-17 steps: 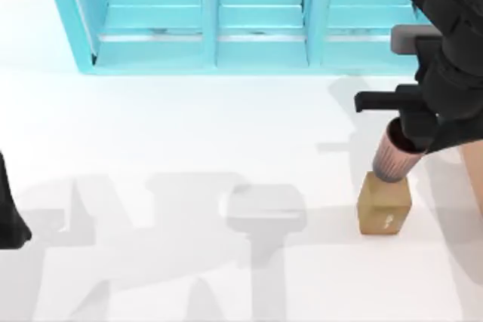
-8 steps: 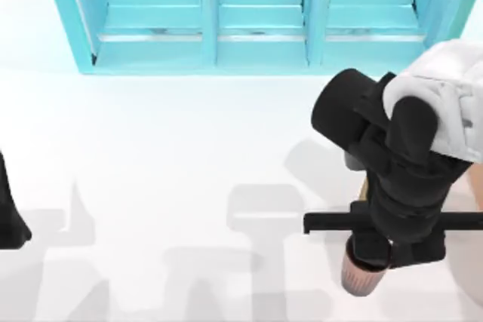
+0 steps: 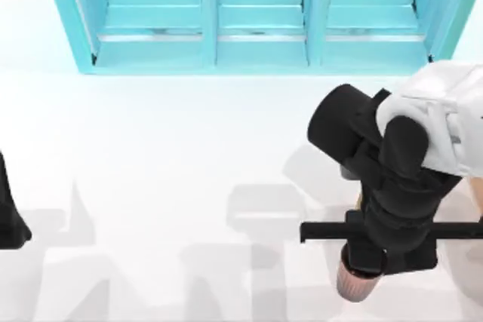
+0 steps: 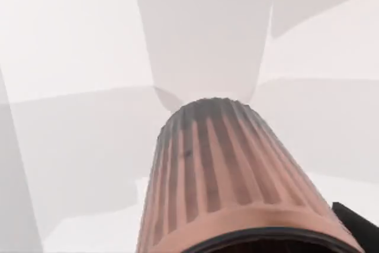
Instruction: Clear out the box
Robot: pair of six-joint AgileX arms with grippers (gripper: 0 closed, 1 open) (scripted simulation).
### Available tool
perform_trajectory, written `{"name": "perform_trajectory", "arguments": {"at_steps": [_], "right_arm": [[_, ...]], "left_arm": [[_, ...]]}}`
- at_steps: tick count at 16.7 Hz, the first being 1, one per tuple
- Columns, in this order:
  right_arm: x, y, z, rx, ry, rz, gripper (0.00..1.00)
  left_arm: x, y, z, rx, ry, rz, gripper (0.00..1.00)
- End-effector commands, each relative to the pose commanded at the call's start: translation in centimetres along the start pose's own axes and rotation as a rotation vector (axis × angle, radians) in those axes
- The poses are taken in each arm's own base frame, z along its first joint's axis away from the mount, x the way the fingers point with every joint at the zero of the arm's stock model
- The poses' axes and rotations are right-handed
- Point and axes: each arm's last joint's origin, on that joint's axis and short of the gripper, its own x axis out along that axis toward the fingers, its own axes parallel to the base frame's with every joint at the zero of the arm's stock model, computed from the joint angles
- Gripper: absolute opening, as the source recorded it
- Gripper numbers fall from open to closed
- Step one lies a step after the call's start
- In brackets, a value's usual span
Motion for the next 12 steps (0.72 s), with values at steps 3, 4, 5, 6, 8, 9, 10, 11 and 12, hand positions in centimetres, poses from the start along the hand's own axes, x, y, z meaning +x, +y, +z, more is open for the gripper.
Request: {"name": "perform_trajectory", "arguments": {"at_steps": [3, 4, 5, 6, 8, 9, 10, 11, 12], "right_arm": [[1.8, 0.2, -0.1, 0.000, -0.002, 0.001, 0.00], [2.1, 0.2, -0.1, 0.000, -0.003, 0.002, 0.00], [2.3, 0.2, -0.1, 0.000, -0.003, 0.002, 0.00], [2.3, 0.2, -0.1, 0.000, -0.003, 0.002, 0.00], [2.3, 0.2, -0.1, 0.000, -0.003, 0.002, 0.00], [2.3, 0.2, -0.1, 0.000, -0.003, 0.002, 0.08], [2.3, 0.2, -0.1, 0.000, -0.003, 0.002, 0.15], [2.3, 0.2, -0.1, 0.000, -0.003, 0.002, 0.23], [2.3, 0.2, -0.1, 0.000, -0.003, 0.002, 0.30]], "left_arm": [[0.0, 0.0, 0.0, 0.000, 0.000, 0.000, 1.00], [0.0, 0.0, 0.0, 0.000, 0.000, 0.000, 1.00], [0.0, 0.0, 0.0, 0.000, 0.000, 0.000, 1.00], [0.0, 0.0, 0.0, 0.000, 0.000, 0.000, 1.00], [0.0, 0.0, 0.0, 0.000, 0.000, 0.000, 1.00], [0.0, 0.0, 0.0, 0.000, 0.000, 0.000, 1.00], [0.0, 0.0, 0.0, 0.000, 0.000, 0.000, 1.00], [0.0, 0.0, 0.0, 0.000, 0.000, 0.000, 1.00], [0.0, 0.0, 0.0, 0.000, 0.000, 0.000, 1.00]]}}
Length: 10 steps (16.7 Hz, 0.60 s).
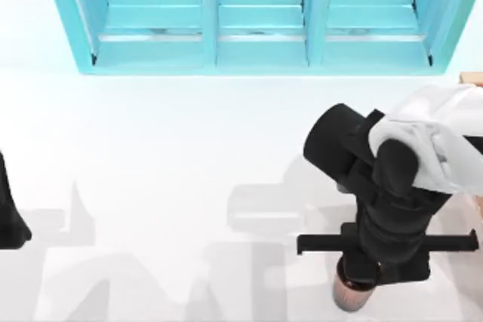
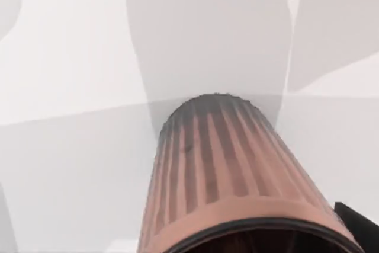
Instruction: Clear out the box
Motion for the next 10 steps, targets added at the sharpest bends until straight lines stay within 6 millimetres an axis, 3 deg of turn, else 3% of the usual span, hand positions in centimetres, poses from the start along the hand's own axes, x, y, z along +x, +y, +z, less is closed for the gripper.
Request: {"name": "perform_trajectory", "arguments": {"at_steps": [9, 10], "right_arm": [[0.00, 0.00, 0.00, 0.000, 0.000, 0.000, 0.98], [0.00, 0.00, 0.00, 0.000, 0.000, 0.000, 1.00]], "left_arm": [[0.00, 0.00, 0.00, 0.000, 0.000, 0.000, 1.00], [0.00, 0.00, 0.00, 0.000, 0.000, 0.000, 1.00]]}}
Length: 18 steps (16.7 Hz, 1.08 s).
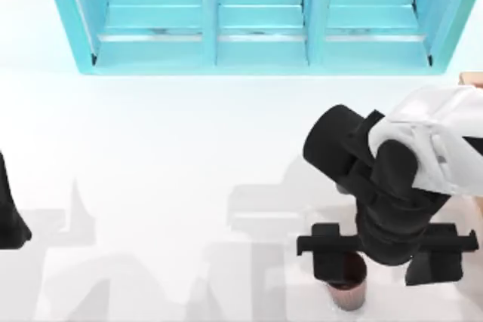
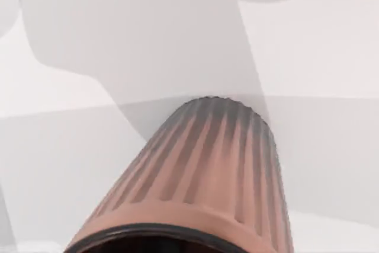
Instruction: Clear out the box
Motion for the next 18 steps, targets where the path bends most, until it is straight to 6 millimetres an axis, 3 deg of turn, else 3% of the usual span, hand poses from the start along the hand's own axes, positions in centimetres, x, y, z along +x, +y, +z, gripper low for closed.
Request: {"name": "perform_trajectory", "arguments": {"at_steps": [10, 18], "right_arm": [[-0.4, 0.1, 0.1, 0.001, -0.002, 0.001, 1.00], [-7.2, -0.1, 0.0, 0.002, 0.020, -0.025, 1.00]], "left_arm": [[0.0, 0.0, 0.0, 0.000, 0.000, 0.000, 1.00], [0.0, 0.0, 0.0, 0.000, 0.000, 0.000, 1.00]]}}
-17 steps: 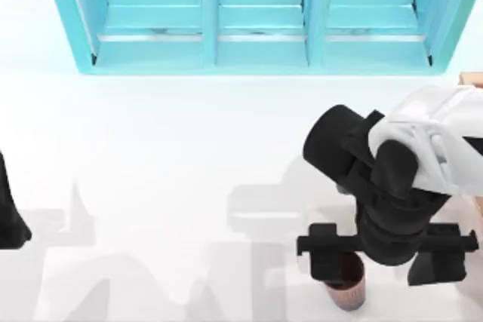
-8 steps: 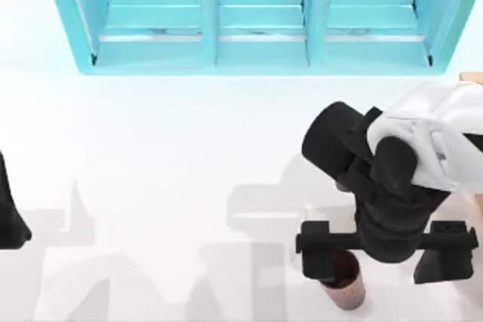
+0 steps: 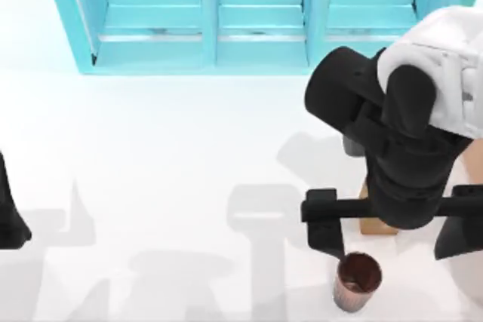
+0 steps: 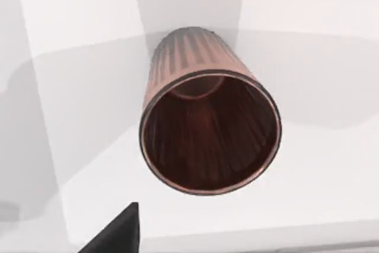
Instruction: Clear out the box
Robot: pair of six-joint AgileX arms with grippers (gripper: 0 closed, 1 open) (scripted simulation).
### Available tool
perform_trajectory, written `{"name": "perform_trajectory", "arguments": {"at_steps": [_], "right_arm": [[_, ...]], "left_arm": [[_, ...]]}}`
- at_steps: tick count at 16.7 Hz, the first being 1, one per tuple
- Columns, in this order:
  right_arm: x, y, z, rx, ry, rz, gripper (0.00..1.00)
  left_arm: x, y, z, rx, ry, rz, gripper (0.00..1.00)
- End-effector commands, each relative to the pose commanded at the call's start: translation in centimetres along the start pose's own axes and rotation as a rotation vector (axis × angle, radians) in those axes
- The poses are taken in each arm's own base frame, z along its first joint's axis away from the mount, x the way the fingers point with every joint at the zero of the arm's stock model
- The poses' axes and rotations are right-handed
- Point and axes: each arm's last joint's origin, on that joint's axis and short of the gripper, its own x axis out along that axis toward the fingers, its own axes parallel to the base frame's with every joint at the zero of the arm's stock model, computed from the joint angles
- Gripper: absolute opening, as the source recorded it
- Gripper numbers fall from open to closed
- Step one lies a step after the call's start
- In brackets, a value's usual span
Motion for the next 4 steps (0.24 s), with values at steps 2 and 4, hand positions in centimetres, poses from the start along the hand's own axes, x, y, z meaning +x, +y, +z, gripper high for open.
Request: {"name": "perform_trajectory", "arguments": {"at_steps": [2, 4], "right_arm": [[-1.9, -0.4, -0.2, 0.000, -0.011, 0.015, 1.00], [-2.8, -0.6, -0.3, 0.000, -0.020, 0.025, 1.00]], "left_arm": [[0.0, 0.0, 0.0, 0.000, 0.000, 0.000, 1.00], [0.0, 0.0, 0.0, 0.000, 0.000, 0.000, 1.00]]}}
